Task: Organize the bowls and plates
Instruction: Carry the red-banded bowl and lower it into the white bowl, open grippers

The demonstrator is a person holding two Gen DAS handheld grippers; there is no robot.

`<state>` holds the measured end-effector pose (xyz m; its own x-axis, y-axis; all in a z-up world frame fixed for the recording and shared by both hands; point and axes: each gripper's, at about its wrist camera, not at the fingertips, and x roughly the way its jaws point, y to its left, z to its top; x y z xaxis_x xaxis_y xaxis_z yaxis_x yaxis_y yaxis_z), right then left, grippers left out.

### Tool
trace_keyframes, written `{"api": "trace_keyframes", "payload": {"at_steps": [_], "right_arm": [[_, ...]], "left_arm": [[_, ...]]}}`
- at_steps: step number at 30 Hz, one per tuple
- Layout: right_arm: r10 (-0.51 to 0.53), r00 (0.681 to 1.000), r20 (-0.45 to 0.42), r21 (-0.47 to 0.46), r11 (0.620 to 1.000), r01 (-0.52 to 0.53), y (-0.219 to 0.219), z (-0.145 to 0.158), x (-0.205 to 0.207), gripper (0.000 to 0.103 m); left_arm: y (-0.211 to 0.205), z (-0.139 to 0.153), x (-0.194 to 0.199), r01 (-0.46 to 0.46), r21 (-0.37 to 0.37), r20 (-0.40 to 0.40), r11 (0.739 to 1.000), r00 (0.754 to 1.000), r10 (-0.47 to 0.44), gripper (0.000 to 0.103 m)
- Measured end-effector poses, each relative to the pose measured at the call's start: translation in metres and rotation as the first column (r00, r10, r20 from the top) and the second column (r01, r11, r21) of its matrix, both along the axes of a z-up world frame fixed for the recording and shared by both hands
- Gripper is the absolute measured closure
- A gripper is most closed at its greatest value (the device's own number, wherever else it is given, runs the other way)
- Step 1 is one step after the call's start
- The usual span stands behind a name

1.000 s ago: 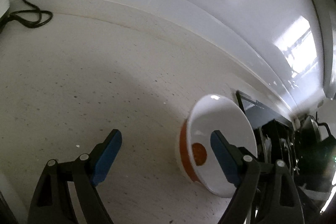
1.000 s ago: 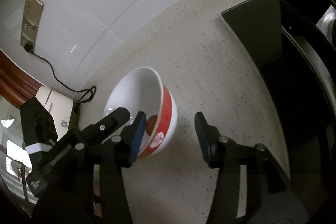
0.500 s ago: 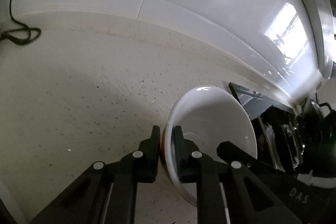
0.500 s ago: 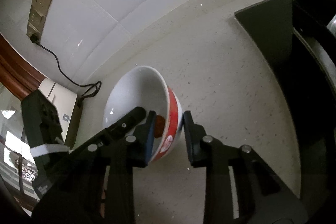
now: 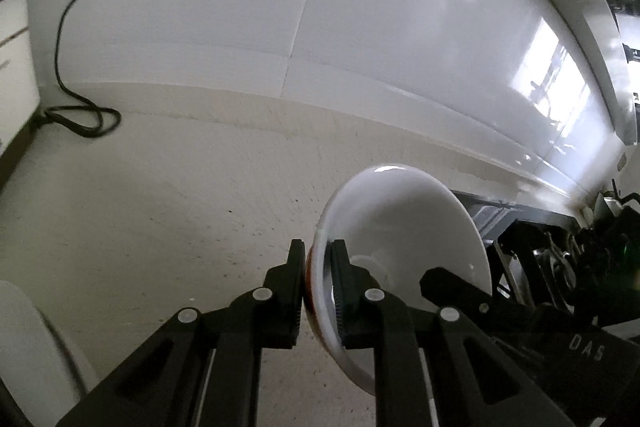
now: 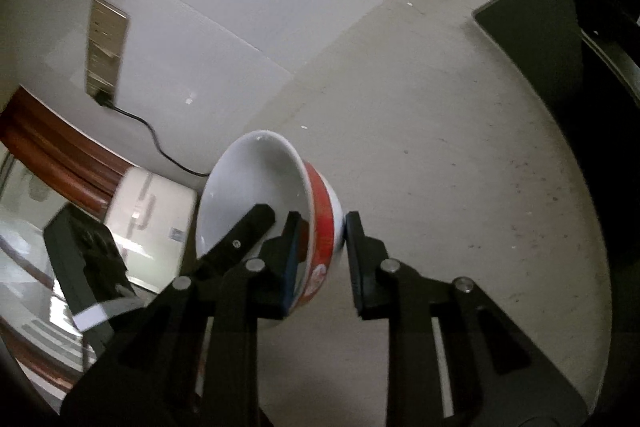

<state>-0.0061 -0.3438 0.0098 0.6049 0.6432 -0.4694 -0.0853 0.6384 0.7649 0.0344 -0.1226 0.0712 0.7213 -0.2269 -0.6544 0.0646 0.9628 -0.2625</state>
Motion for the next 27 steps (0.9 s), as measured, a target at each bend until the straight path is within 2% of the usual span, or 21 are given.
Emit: {"api": "trace_keyframes", "payload": {"at_steps": [6, 9, 15, 19, 27], "right_arm": [[0.044, 0.998, 0.051, 0.044, 0.998, -0.046, 0.011, 0.013, -0.008, 0.077], [0.088, 0.991, 0.099, 0.063, 0.993, -0.095, 0.019, 0.025, -0.018, 0.076], [0.157, 0.971, 0.179, 0.081, 0.982, -0.174, 0.040, 0.039, -0.028, 0.074], [0.196, 0.954, 0.227, 0.092, 0.971, -0.221, 0.056, 0.048, -0.035, 0.073], [0.283, 0.931, 0.232, 0.035, 0.954, -0.298, 0.089, 0.048, -0.043, 0.073]], "left_arm": [[0.004, 0.021, -0.031, -0.073, 0.049, 0.074, 0.996, 0.995, 0.070, 0.089], [0.013, 0.037, -0.052, -0.126, 0.063, 0.144, 0.990, 0.983, 0.116, 0.087], [0.032, 0.053, -0.086, -0.203, 0.066, 0.233, 0.977, 0.955, 0.183, 0.085], [0.042, 0.048, -0.101, -0.239, 0.033, 0.244, 0.970, 0.944, 0.224, 0.085], [0.076, 0.044, -0.112, -0.293, 0.003, 0.215, 0.956, 0.934, 0.285, 0.084]]}}
